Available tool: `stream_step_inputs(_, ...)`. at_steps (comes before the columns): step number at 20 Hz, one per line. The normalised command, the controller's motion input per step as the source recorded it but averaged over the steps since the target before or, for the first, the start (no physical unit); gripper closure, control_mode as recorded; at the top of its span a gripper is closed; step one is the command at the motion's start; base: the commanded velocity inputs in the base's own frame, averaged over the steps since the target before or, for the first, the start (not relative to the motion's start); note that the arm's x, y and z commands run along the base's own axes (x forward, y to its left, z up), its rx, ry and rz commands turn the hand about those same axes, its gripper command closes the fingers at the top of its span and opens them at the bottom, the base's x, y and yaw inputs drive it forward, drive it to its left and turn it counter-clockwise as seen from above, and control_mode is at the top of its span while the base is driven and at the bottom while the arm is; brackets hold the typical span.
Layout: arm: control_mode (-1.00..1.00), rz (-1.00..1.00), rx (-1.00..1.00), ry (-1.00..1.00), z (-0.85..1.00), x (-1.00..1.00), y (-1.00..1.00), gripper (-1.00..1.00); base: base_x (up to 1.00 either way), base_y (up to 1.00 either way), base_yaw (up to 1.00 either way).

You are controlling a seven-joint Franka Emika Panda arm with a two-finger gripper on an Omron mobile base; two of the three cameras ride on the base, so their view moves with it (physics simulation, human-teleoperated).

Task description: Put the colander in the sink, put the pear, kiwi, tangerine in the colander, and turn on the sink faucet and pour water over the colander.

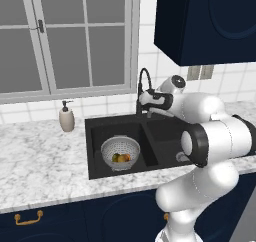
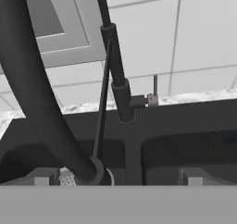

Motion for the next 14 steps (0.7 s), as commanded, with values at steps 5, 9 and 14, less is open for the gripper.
stream_step_inputs(5,-1.0,0.0,0.0,0.0,-0.15,0.47,0.08,-1.0,0.0,0.0,0.0)
stream_step_inputs(9,-1.0,0.0,0.0,0.0,-0.2,0.43,0.01,-1.0,0.0,0.0,0.0)
stream_step_inputs(14,-1.0,0.0,0.0,0.0,-0.18,0.46,0.04,-1.0,0.0,0.0,0.0)
